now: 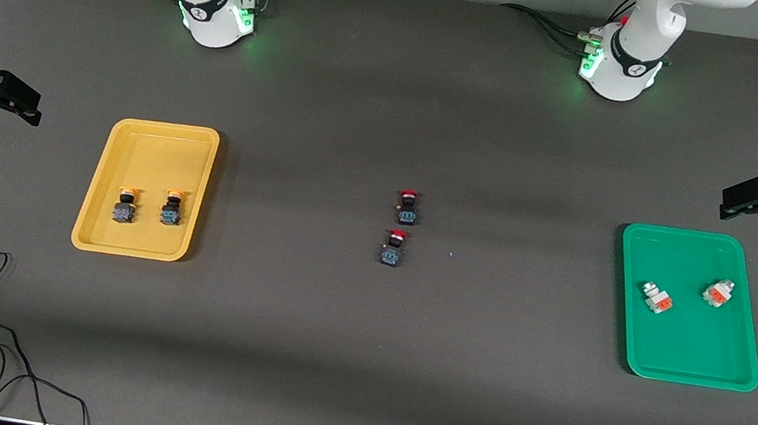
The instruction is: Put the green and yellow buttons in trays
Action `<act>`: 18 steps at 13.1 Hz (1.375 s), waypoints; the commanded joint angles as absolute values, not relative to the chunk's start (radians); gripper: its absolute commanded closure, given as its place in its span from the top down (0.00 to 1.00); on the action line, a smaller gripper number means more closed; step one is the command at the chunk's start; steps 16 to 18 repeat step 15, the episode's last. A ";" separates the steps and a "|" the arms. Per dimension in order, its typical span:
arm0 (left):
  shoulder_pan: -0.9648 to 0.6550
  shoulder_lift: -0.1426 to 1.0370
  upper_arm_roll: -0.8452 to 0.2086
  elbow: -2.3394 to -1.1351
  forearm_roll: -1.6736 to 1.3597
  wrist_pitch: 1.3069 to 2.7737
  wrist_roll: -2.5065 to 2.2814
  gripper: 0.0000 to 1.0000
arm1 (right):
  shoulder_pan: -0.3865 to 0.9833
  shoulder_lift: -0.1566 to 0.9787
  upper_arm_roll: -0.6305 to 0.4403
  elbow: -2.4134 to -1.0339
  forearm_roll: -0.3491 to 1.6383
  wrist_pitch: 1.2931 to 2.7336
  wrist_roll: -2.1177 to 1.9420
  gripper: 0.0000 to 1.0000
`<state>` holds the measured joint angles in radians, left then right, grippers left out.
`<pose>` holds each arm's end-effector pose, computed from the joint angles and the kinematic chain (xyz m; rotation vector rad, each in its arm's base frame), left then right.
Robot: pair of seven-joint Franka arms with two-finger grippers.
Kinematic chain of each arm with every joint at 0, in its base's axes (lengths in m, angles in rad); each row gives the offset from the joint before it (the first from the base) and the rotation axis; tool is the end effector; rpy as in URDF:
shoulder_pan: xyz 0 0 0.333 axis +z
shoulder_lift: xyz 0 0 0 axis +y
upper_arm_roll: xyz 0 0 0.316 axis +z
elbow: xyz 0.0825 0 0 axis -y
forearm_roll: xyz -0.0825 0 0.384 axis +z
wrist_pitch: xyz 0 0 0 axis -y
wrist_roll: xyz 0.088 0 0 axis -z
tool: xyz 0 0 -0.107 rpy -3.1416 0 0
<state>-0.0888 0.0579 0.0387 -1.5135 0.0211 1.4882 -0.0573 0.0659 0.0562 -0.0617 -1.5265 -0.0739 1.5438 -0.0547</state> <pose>0.5629 -0.0265 0.6121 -3.1112 -0.0126 0.1273 0.5688 -0.0047 0.6118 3.0633 0.0894 -0.0624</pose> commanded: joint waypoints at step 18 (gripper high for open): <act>-0.097 0.044 0.044 -1.526 0.021 1.485 -0.066 1.00 | 0.086 0.048 -0.071 -1.548 -0.078 1.529 -0.057 1.00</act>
